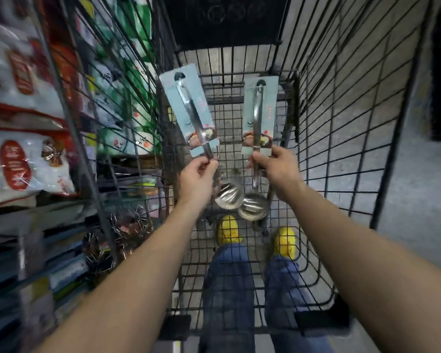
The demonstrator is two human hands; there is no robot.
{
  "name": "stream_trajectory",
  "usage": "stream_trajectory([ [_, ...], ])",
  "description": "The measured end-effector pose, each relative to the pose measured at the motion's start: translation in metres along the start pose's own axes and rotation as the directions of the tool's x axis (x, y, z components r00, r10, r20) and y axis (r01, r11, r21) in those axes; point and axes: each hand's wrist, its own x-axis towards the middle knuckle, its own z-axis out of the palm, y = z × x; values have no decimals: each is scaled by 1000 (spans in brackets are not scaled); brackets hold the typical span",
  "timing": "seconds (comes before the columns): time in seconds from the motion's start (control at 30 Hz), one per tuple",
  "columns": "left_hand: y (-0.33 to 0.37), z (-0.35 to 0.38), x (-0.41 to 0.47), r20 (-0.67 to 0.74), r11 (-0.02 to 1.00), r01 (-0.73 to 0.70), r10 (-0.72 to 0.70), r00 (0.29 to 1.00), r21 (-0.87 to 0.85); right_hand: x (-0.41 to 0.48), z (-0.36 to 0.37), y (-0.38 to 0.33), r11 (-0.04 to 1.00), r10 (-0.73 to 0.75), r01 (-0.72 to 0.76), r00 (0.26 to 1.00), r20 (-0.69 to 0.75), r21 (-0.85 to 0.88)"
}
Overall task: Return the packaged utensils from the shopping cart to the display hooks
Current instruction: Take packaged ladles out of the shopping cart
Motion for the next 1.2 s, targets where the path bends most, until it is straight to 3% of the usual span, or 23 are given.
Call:
stream_trajectory([
  [0.13,40,-12,-37,-47,986,-164,164,985,5,-40,-13,-44,995,-104,104,994,35,-11],
  [0.33,104,-41,-104,-112,975,-220,219,969,8,-109,-33,-115,977,-194,205,970,149,-63],
  [0.5,153,-71,-188,-223,961,-274,275,935,34,-183,-49,-168,934,-302,342,908,289,-99],
  [0.77,179,-124,-313,-500,933,-355,284,818,-52,-287,-35,-209,839,-431,541,724,539,-55],
  [1.2,107,-203,-513,-813,935,-339,113,571,-108,-470,46,-176,687,-424,725,346,837,48],
])
